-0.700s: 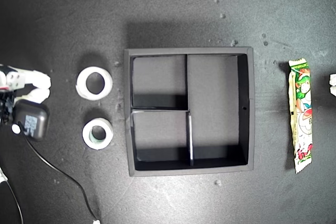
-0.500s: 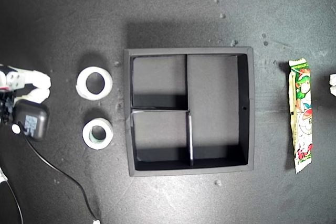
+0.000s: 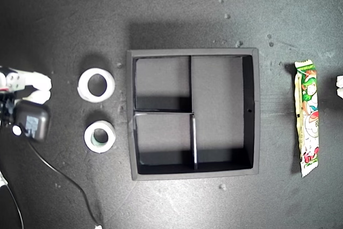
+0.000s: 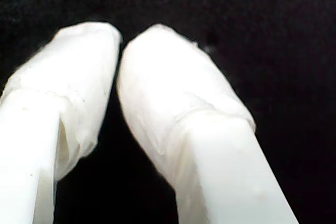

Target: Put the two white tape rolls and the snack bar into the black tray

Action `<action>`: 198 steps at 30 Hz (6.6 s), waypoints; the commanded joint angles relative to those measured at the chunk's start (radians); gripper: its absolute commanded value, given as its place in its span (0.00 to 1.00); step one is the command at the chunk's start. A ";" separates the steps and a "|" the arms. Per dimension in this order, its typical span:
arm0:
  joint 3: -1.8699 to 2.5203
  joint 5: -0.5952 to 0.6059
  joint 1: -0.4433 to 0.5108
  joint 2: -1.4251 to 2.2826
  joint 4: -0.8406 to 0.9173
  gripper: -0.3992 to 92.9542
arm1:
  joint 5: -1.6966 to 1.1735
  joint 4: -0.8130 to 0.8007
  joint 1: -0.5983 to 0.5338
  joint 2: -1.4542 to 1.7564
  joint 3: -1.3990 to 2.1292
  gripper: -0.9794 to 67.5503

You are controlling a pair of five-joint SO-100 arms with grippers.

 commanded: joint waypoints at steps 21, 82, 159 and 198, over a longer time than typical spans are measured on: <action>0.058 0.160 -0.015 0.051 -0.190 0.01 | -0.158 -0.132 0.071 0.003 0.012 0.01; -1.032 0.359 0.097 -1.595 -0.449 0.14 | -0.749 0.101 -0.319 -1.451 -1.356 0.22; -2.645 0.446 0.100 -2.387 0.479 0.16 | -1.230 0.118 -0.296 -2.233 -2.365 0.34; -1.045 0.017 0.511 -1.519 -0.480 0.14 | -0.206 -0.268 0.017 -0.222 -0.357 0.01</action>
